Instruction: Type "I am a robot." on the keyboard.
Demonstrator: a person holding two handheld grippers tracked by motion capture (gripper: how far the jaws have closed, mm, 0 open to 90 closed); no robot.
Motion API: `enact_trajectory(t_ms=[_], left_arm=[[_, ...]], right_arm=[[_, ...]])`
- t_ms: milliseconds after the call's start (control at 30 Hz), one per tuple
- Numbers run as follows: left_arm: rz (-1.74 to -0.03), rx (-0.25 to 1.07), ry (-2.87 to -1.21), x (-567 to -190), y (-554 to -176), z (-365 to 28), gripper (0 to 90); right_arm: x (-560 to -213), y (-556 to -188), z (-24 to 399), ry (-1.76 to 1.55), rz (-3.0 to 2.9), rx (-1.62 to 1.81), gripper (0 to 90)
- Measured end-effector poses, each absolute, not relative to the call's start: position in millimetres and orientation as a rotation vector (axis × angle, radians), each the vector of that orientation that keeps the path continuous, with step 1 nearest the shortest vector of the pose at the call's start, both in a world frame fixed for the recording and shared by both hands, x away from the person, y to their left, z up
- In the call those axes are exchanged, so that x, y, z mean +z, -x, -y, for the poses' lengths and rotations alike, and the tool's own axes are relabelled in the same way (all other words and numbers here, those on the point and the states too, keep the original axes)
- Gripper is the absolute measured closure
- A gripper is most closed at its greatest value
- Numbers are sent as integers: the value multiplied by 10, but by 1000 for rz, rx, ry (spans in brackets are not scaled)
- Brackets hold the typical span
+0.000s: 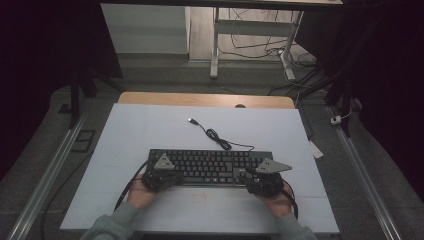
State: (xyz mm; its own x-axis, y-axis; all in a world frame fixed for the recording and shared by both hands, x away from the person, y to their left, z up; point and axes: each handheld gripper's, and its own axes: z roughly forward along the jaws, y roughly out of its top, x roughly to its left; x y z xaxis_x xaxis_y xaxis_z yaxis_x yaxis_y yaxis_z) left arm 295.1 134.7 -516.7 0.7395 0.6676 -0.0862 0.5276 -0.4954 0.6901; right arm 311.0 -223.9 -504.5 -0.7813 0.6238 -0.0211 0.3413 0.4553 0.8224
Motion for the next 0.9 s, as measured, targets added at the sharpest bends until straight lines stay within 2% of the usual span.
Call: enact_trajectory(t_ms=[600,867,900], left_arm=[[-868,269,-2241,-5218,-2945,-1295,891],[-901,274,-2104,-5058,-2877,-1509,887],[-907,276,-2097,-5045,-2870,-1537,858]], right_arm=[[-5050,-3115,2248,-824,-2386,1224,511],[-5030,-3102,2284,-835,-2374,1246,510],[-5034,-3104,2288,-834,-2371,1251,510]])
